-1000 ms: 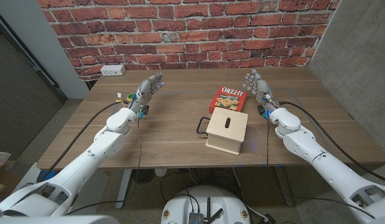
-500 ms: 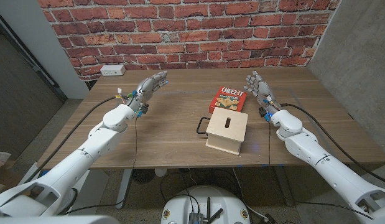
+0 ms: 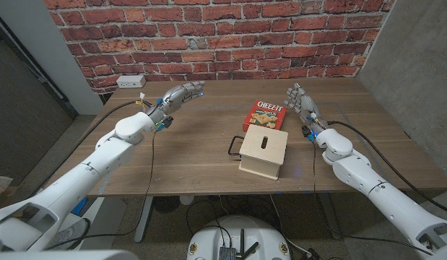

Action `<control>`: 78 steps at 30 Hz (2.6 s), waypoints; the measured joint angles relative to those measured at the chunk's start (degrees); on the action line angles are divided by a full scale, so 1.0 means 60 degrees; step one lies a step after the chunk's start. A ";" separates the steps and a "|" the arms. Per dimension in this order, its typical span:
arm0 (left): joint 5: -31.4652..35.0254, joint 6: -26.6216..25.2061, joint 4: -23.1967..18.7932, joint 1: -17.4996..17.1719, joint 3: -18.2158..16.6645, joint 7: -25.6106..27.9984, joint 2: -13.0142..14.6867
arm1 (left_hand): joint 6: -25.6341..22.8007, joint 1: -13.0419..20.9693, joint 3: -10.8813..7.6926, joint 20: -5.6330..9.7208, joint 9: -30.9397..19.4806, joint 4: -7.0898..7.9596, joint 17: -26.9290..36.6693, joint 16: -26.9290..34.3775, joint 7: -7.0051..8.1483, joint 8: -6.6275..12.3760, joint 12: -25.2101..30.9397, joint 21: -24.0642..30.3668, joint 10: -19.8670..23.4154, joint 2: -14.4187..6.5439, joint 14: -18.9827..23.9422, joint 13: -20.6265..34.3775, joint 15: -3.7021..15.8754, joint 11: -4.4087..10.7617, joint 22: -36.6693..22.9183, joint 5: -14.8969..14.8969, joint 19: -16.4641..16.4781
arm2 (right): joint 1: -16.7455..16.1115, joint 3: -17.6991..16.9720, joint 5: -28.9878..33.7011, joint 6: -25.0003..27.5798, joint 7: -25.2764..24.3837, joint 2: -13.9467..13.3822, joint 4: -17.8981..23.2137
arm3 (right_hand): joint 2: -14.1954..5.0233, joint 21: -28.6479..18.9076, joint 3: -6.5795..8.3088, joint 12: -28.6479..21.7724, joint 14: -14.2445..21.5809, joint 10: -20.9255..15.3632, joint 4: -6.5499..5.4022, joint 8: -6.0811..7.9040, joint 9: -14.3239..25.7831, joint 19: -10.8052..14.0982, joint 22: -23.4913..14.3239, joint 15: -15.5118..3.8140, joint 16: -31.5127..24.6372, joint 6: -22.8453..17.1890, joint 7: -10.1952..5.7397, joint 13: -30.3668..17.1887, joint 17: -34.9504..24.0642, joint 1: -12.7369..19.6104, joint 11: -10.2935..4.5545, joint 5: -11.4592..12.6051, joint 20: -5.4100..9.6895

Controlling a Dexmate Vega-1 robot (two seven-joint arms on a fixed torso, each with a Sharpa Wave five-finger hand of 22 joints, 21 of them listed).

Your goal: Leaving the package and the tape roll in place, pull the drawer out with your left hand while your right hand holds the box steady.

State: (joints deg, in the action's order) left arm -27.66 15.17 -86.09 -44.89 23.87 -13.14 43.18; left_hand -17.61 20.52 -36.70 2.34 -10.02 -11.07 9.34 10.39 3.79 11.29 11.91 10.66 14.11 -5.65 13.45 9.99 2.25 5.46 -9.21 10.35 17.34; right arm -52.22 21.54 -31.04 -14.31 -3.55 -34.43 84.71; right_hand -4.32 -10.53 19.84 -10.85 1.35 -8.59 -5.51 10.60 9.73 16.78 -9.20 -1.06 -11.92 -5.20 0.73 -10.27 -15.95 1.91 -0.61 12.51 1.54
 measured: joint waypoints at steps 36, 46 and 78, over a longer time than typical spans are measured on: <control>0.1559 0.0005 -0.0381 0.1973 0.0948 -0.3334 0.1419 | -0.0164 0.2389 -0.0277 -0.0008 0.0003 -0.0095 0.0001 -0.0043 0.0919 -0.0071 -0.0150 -0.0072 0.0129 0.0424 0.0160 0.0000 0.0034 0.0397 0.0001 0.0000 -0.0196 | -0.0226 0.0054 0.0639 0.0052 -0.0802 0.0036 0.0453 | -0.0002 0.0000 0.0036 0.0000 0.0050 0.0001 0.0037 0.0000 -0.0001 0.0035 0.0001 -0.0050 0.0000 0.0000 0.0000 0.0001 0.0044 0.0002 0.0000 -0.0001 0.0036; 0.2575 0.0632 -0.0175 0.2784 0.1313 -0.4392 0.1627 | -0.0216 0.3196 -0.0327 0.0002 -0.0045 -0.0041 0.0001 -0.0043 0.1176 -0.0026 -0.0149 -0.0072 0.0263 0.0738 0.0161 -0.0001 0.0034 0.0734 0.0001 0.0000 -0.0415 | -0.0514 0.0036 0.0933 0.0143 -0.1321 0.0053 0.0882 | -0.0050 0.0000 0.0068 0.0000 0.0106 -0.0039 0.0069 0.0000 -0.0001 0.0035 0.0001 0.0006 0.0000 0.0000 0.0000 0.0001 0.0088 0.0050 -0.0035 -0.0001 0.0035; 0.6319 0.5789 0.1832 0.4866 0.2371 -0.4891 0.0811 | -0.0303 0.4314 0.0071 -0.0034 -0.0043 0.0036 0.0002 -0.0043 0.1263 0.0000 -0.0184 -0.0001 0.0284 0.1103 0.0129 -0.0001 0.0001 0.0958 0.0001 -0.0073 -0.0204 | -0.1171 -0.0124 0.1643 0.0227 -0.2310 0.0099 0.1664 | -0.0050 0.0000 0.0108 0.0000 0.0156 -0.0102 0.0029 0.0000 -0.0002 0.0086 0.0001 0.0057 0.0000 -0.0051 0.0051 0.0001 0.0131 0.0050 -0.0001 -0.0001 -0.0016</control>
State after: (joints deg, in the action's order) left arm 10.26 49.90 -75.10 -15.70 38.10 -42.48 48.05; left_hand -19.43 46.40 -36.28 2.14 -10.28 -10.85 9.35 10.13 11.36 11.29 10.80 10.65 15.81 0.97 14.22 9.99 2.25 11.21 -9.20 9.91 16.11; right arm -59.24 20.80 -21.18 -12.95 -17.41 -33.83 94.70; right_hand -4.61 -10.53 20.49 -10.85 2.29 -9.20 -5.33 10.60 9.72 17.30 -9.20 -0.72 -11.92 -5.51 1.04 -10.26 -15.16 2.20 -0.62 12.51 1.44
